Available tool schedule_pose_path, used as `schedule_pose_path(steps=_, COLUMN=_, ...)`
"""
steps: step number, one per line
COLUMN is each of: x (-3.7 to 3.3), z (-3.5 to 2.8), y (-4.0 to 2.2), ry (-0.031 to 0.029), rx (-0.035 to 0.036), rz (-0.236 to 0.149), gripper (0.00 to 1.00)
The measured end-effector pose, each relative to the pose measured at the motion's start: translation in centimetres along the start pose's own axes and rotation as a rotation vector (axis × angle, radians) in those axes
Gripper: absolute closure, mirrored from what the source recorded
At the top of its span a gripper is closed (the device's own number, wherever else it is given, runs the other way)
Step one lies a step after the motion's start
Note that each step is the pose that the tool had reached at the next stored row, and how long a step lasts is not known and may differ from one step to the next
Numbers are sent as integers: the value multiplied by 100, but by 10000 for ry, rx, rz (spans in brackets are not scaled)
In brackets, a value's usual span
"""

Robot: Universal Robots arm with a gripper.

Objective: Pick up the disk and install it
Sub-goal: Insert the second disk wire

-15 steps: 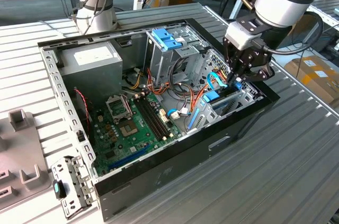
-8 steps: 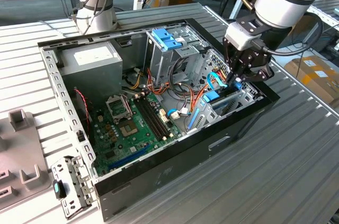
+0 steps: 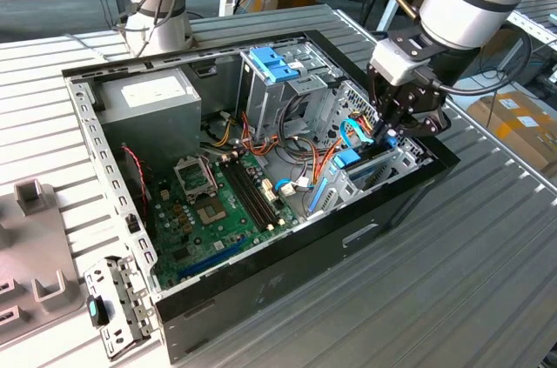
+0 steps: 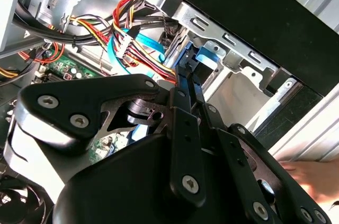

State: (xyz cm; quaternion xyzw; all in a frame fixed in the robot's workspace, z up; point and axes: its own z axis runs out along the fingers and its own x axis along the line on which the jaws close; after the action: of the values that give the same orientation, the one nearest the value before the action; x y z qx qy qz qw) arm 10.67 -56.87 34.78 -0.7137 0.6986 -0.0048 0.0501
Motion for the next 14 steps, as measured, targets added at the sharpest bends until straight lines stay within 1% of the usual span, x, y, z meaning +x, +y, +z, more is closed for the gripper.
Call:
schedule_pose_path(steps=4, x=2, z=3, y=0, ry=-20, rx=2, rz=13, gripper=84)
schedule_pose_path(steps=9, x=2, z=3, y=1, ry=-20, rx=2, rz=17, gripper=84)
schedule_pose_path(steps=14, x=3, z=11, y=6, ry=-46, rx=3, rz=20, gripper=84)
